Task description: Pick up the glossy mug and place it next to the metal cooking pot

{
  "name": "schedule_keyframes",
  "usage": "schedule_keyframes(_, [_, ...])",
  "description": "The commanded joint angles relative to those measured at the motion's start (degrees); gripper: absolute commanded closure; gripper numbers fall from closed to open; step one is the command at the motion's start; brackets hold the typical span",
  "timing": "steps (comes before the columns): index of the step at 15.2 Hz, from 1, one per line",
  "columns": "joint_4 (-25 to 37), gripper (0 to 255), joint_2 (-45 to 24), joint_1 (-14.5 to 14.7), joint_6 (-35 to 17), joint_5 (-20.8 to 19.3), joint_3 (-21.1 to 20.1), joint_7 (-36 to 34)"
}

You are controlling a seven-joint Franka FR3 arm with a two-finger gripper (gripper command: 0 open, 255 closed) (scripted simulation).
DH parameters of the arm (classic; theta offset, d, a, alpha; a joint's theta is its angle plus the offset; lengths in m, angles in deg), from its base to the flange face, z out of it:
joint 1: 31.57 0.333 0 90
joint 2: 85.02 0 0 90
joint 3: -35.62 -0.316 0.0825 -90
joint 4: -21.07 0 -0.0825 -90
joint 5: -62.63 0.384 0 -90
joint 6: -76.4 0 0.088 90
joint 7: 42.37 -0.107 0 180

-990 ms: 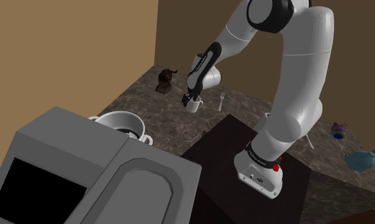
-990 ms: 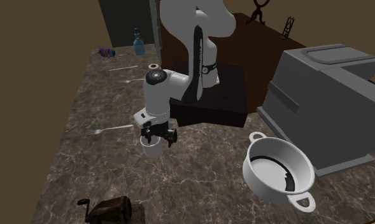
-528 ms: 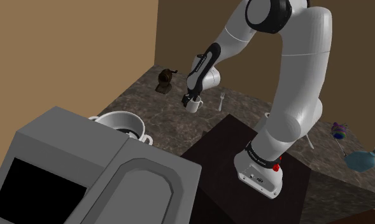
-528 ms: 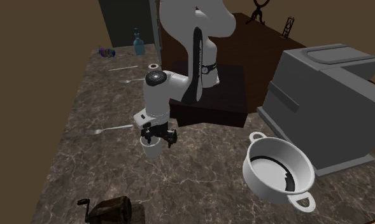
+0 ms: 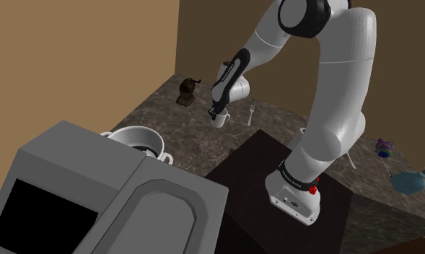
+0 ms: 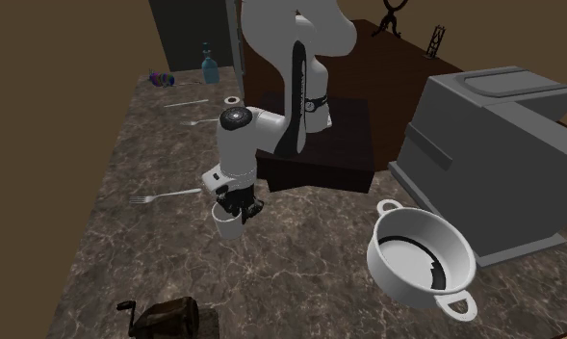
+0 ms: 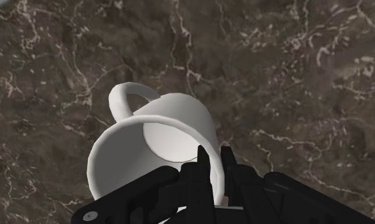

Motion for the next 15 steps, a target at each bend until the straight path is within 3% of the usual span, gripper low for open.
schedule_keyframes(1, [0.0,255,0.0,0.0,0.0,0.0,0.0,0.0])
schedule_keyframes(15, [-2.4,255,10.9,1.2,8.5,-1.3,1.5,-0.5])
